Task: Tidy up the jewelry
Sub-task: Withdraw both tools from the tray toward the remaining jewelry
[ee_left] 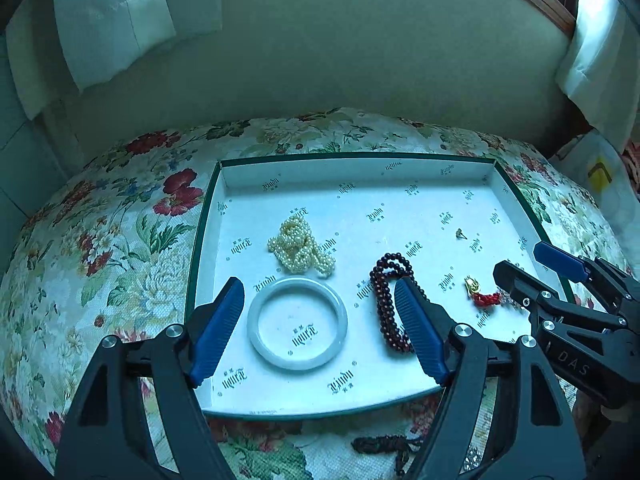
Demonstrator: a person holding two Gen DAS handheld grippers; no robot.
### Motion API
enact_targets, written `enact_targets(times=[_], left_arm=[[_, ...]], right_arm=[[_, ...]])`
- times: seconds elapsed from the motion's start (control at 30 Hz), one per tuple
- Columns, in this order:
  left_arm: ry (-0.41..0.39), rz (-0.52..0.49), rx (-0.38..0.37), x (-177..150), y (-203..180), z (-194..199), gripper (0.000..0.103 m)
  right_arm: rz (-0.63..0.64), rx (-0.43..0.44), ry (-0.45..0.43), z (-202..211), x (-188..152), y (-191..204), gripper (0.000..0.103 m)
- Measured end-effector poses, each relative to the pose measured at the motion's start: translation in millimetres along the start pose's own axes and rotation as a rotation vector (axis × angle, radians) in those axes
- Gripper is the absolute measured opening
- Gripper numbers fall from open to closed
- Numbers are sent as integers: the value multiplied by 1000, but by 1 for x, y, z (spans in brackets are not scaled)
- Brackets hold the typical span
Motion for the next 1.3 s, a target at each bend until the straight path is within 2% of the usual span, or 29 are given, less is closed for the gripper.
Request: enact_targets(times=[0.4, 0.8, 0.93, 1.3], left_arm=[[32, 4, -15, -57, -8, 26, 77], [79, 13, -9, -107, -12, 32, 77], [93, 22, -10, -120, -13, 32, 77], [118, 13, 0, -133, -22, 26, 77]], right_arm=[[-12, 1, 9, 39, -57, -1, 62], [-38, -2, 70, 51, -123, -14, 61], [-44, -3, 84, 54, -137, -18, 56], [-73, 5, 100, 56, -155, -26, 54]])
Point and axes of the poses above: each gripper's, at about its wrist camera, not at the fingertips, and z roughly against the way its jaws point, y to its left, x to its top, the point moved 2 cm from there along -z, roughly the way its jaws point, and after that the axes turned 14 degrees about y, right-handed, at the moved point
